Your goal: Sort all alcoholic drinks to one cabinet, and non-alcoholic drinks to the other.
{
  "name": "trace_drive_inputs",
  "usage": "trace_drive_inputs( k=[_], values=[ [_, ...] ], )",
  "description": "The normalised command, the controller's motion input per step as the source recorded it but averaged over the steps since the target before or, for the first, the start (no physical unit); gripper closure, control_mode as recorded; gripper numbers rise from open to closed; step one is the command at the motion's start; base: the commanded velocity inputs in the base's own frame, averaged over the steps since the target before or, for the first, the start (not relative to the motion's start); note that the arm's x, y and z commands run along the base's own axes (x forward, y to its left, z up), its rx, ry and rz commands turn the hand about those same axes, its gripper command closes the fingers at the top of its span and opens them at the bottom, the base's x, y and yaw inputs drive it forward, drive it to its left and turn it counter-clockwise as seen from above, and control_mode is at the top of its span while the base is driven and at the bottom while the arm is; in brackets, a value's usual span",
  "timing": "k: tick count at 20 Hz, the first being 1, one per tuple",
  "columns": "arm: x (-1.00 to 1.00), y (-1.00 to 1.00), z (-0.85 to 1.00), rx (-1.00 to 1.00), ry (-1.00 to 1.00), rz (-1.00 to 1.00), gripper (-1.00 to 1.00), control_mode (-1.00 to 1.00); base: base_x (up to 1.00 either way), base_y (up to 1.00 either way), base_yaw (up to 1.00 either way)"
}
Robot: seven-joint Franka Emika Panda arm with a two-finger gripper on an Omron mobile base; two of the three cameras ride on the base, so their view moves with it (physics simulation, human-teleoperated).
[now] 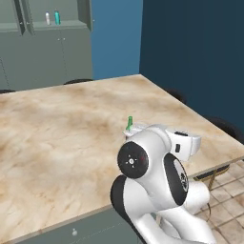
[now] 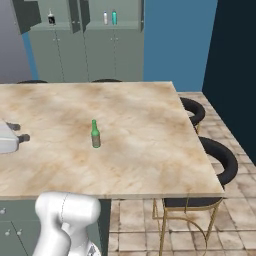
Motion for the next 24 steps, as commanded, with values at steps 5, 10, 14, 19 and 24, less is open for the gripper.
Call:
trace_drive_inputs(
  k=[5,10,14,19,24],
  values=[
    [0.43,0.00,-0.36,-0.03,-0.01,0.10,-1.00,-1.00,0.00,0.00,0.00],
    [0.53,0.00,-0.38,0.00,-0.03,0.08,-1.00,-1.00,0.00,0.00,0.00],
    [0.40,0.00,-0.23,0.00,-0.02,0.07,-1.00,-1.00,0.00,0.00,0.00],
    [0.23,0.00,-0.15,0.00,-0.04,0.05,-1.00,-1.00,0.00,0.00,0.00],
    [0.20,0.01,-0.14,0.00,-0.04,0.04,-1.00,-1.00,0.00,0.00,0.00]
  ],
)
